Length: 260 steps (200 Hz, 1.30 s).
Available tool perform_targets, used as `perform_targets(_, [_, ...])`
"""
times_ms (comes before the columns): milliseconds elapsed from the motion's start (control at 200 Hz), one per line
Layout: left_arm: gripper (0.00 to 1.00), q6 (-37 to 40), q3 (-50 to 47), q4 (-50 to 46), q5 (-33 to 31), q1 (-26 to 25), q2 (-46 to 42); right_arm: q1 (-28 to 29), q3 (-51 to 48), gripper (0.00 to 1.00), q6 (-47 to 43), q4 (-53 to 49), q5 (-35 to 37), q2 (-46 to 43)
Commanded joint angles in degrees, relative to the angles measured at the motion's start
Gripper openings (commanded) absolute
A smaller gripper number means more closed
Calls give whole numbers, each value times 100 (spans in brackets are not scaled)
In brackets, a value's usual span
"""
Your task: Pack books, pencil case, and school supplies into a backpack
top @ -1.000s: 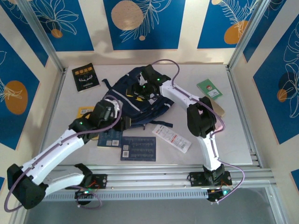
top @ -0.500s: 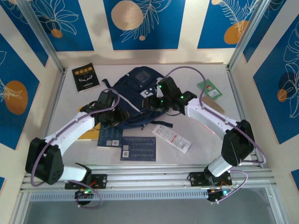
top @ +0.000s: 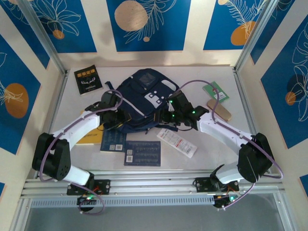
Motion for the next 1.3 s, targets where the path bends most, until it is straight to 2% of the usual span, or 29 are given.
perform_targets(0, [48,-124,-163,-47,-123,152,-245,152,-191,50,127,203,127,-4])
perform_targets(330, [48,-185,-350,64,-241,316,-205,339,-262,50,138,322,277,64])
perform_targets(665, [57,-417,-23,418,-273,355,659,521,-485,49,202,640,178,168])
perform_targets(765, [56,-449,83,410,-308,357,930,622,-570,49,256,730,163,240])
perform_targets(830, [53,-433,149,346,-328,352,1134,696,-620,49,287,777,171,290])
perform_targets(870, [47,-395,168,331,-335,364,1247,738,-628,48,302,793,186,316])
perform_targets(1020, [15,-379,178,335,-221,377,1510,896,-677,47,333,781,413,386])
perform_targets(1100, [1,-480,256,360,-8,394,1510,937,-749,47,322,796,625,365])
perform_targets(1295, [0,-748,956,-260,87,388,1118,964,-1078,46,1,1132,1085,47])
